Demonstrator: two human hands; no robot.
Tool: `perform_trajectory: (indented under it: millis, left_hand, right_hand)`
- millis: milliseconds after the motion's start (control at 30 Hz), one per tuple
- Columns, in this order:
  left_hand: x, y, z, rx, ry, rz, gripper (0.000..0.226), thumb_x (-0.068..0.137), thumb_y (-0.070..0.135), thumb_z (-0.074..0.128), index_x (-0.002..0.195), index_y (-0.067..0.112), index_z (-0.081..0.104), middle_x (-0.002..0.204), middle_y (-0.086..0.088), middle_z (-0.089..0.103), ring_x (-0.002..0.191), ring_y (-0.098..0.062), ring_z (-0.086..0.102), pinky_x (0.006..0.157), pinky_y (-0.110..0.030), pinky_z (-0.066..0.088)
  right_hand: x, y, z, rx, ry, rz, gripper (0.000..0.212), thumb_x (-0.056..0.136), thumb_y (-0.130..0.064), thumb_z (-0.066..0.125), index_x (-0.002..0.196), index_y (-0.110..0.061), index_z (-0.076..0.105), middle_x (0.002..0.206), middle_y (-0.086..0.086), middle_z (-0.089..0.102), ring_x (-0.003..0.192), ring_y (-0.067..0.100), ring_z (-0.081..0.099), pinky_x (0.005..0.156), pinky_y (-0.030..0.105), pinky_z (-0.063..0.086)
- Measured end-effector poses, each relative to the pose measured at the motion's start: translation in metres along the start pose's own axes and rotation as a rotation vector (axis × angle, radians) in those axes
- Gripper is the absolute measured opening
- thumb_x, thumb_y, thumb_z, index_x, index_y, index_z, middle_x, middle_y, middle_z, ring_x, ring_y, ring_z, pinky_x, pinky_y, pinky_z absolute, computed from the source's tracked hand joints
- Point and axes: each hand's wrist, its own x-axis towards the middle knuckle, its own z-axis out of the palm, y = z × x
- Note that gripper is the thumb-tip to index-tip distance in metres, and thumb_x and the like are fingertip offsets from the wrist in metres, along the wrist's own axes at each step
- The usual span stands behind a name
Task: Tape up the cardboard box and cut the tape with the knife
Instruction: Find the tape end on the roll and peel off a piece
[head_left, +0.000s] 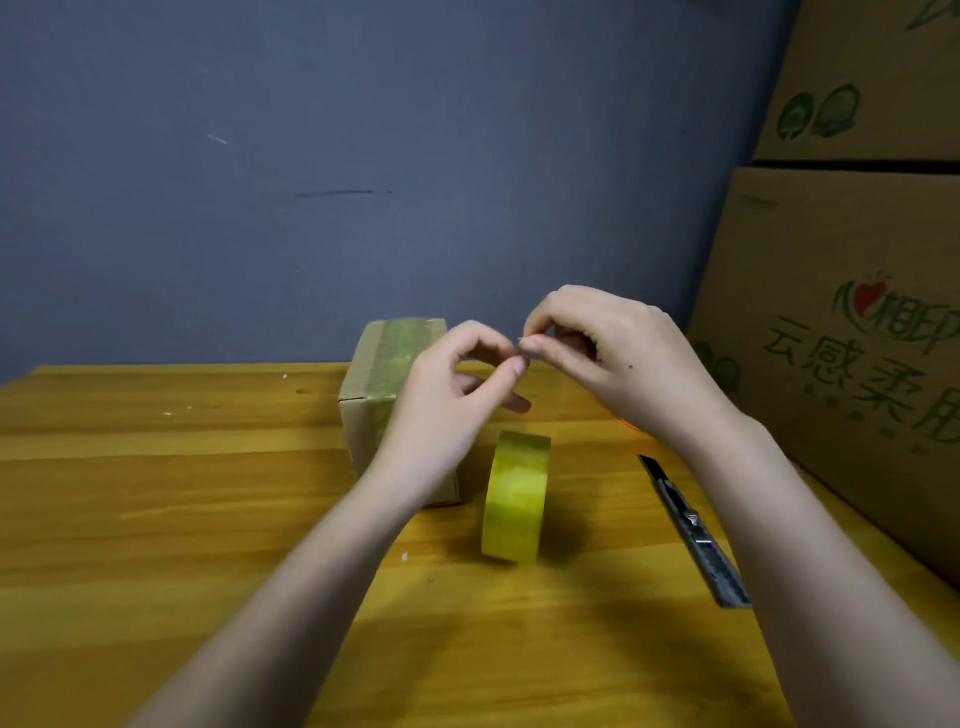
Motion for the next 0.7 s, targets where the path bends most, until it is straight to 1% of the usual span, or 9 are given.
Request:
perform_trajectory:
  millis: [100, 233, 333, 400, 467, 533, 567, 633, 700]
  left_hand:
    - [0.001, 0.001, -0.006, 0.041, -0.026, 0.023, 0.012, 0.09, 0.01, 0.06, 0.085, 0.02, 0.056, 0.084, 0.002, 0.059, 0.059, -0.019, 0.071, 0.058, -0.023, 0.053]
    - [0.002, 0.004, -0.011, 0.075, -0.064, 0.012, 0.014, 0.091, 0.01, 0.059, 0.084, 0.021, 0.055, 0.086, 0.004, 0.058, 0.056, -0.02, 0.071, 0.055, -0.019, 0.05]
    - [0.004, 0.005, -0.013, 0.096, -0.07, 0.008, 0.02, 0.091, 0.01, 0.058, 0.08, 0.026, 0.053, 0.088, 0.007, 0.057, 0.055, -0.019, 0.071, 0.053, -0.018, 0.048]
    - [0.004, 0.006, -0.015, 0.116, -0.081, -0.001, 0.02, 0.091, 0.01, 0.058, 0.08, 0.025, 0.053, 0.087, 0.007, 0.056, 0.054, -0.019, 0.07, 0.053, -0.018, 0.047]
    - [0.004, 0.005, -0.016, 0.129, -0.081, -0.02, 0.018, 0.091, 0.01, 0.058, 0.079, 0.023, 0.053, 0.087, 0.006, 0.057, 0.054, -0.02, 0.071, 0.054, -0.018, 0.048]
    - [0.005, 0.004, -0.018, 0.135, -0.053, -0.036, 0.016, 0.091, 0.012, 0.058, 0.079, 0.021, 0.053, 0.087, 0.003, 0.057, 0.055, -0.02, 0.071, 0.055, -0.021, 0.048]
    - [0.006, 0.004, -0.02, 0.131, -0.032, -0.041, 0.016, 0.092, 0.013, 0.058, 0.079, 0.021, 0.053, 0.087, 0.001, 0.057, 0.055, -0.02, 0.071, 0.055, -0.022, 0.048]
    - [0.007, 0.003, -0.022, 0.117, 0.005, -0.045, 0.016, 0.092, 0.011, 0.058, 0.079, 0.019, 0.053, 0.087, -0.005, 0.057, 0.054, -0.021, 0.071, 0.054, -0.023, 0.047]
    - [0.008, 0.002, -0.024, 0.107, 0.023, -0.055, 0.016, 0.092, 0.011, 0.058, 0.078, 0.018, 0.053, 0.087, -0.008, 0.057, 0.053, -0.023, 0.071, 0.053, -0.024, 0.047]
  right_hand:
    - [0.001, 0.0, 0.005, -0.007, 0.001, -0.005, 0.026, 0.09, -0.049, 0.041, 0.092, -0.03, 0.058, 0.085, -0.011, 0.06, 0.076, 0.008, 0.056, 0.062, 0.036, 0.052]
    - [0.0, -0.001, 0.007, 0.014, 0.011, 0.024, 0.026, 0.089, -0.052, 0.039, 0.091, -0.032, 0.056, 0.083, -0.009, 0.059, 0.073, 0.009, 0.054, 0.06, 0.038, 0.051]
    - [0.0, -0.004, 0.009, 0.026, 0.03, 0.053, 0.023, 0.089, -0.051, 0.043, 0.091, -0.033, 0.056, 0.08, -0.007, 0.059, 0.072, 0.01, 0.054, 0.06, 0.037, 0.05]
    - [-0.001, -0.005, 0.01, 0.031, 0.043, 0.112, 0.024, 0.088, -0.054, 0.046, 0.095, -0.032, 0.053, 0.075, -0.007, 0.057, 0.069, 0.01, 0.054, 0.06, 0.034, 0.05]
    - [0.0, -0.004, 0.009, 0.065, 0.061, 0.192, 0.033, 0.083, -0.059, 0.051, 0.101, -0.031, 0.049, 0.072, -0.007, 0.056, 0.066, 0.008, 0.055, 0.059, 0.031, 0.05]
    - [0.001, 0.001, 0.008, 0.217, 0.049, 0.275, 0.037, 0.079, -0.057, 0.059, 0.101, -0.029, 0.051, 0.076, -0.009, 0.059, 0.066, 0.009, 0.058, 0.062, 0.031, 0.052]
    - [0.002, 0.004, 0.008, 0.344, 0.024, 0.309, 0.034, 0.078, -0.052, 0.064, 0.099, -0.027, 0.053, 0.078, -0.009, 0.061, 0.066, 0.01, 0.06, 0.063, 0.03, 0.053]
    - [0.002, 0.007, 0.01, 0.565, -0.047, 0.34, 0.026, 0.079, -0.036, 0.071, 0.096, -0.022, 0.056, 0.083, -0.008, 0.067, 0.069, 0.011, 0.066, 0.061, 0.022, 0.052]
    - [0.002, 0.009, 0.014, 0.653, -0.094, 0.334, 0.023, 0.08, -0.024, 0.072, 0.093, -0.017, 0.055, 0.086, -0.005, 0.071, 0.073, 0.011, 0.069, 0.057, 0.016, 0.049]
